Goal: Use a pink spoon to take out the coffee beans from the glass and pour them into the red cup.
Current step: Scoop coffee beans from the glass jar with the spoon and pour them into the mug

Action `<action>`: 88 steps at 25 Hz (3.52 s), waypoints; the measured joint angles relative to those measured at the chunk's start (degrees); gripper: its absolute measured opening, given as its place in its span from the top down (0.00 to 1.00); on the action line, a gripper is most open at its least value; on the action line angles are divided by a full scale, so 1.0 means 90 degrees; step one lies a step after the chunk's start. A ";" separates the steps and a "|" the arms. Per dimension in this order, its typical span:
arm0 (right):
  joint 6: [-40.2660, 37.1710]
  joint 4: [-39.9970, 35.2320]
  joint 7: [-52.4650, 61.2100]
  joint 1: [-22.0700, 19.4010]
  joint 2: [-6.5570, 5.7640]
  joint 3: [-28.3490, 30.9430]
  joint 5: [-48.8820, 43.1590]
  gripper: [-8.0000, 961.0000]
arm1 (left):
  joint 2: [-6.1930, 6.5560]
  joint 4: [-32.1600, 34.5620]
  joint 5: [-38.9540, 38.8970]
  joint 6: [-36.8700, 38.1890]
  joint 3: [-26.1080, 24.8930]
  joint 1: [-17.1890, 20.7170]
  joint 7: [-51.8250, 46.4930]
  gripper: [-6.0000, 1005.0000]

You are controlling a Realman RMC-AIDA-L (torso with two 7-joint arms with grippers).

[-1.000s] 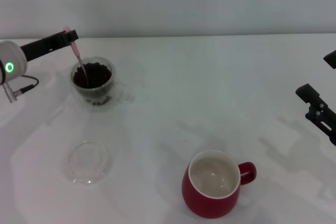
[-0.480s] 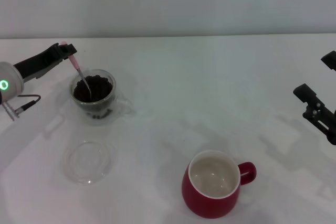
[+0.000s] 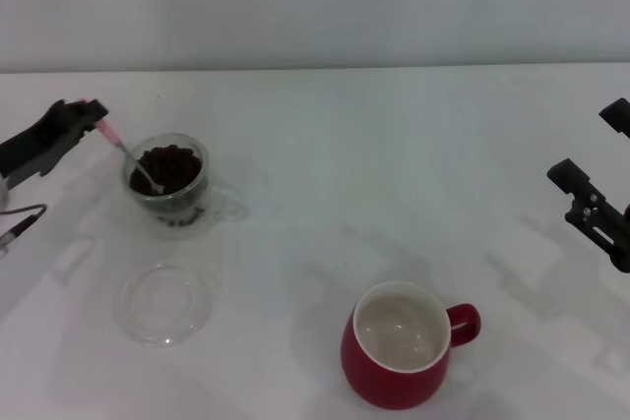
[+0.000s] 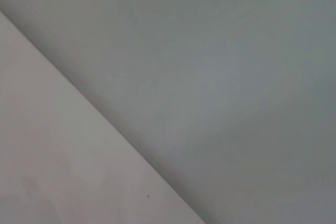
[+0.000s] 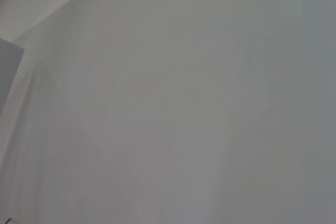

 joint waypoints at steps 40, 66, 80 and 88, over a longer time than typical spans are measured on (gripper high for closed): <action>0.0133 0.0000 0.0048 0.0179 0.0000 -0.0045 -0.0029 0.21 | 0.0103 0.0111 -0.0937 0.1639 -0.0308 0.0554 0.1180 0.86; 0.0145 -0.0069 0.0097 0.0182 0.0011 -0.0075 -0.0063 0.21 | -0.0273 -0.0045 -0.0755 0.2801 0.0816 -0.0219 0.0804 0.86; 0.0157 -0.0009 0.0097 0.0142 0.0010 -0.0023 -0.0018 0.21 | -0.0403 -0.0024 -0.0828 0.2730 0.1957 -0.0874 0.0791 0.86; 0.0157 -0.0050 0.0097 -0.0051 0.0010 0.0000 0.0009 0.21 | -0.0405 0.0100 -0.0800 0.2326 0.2602 -0.1181 0.0923 0.86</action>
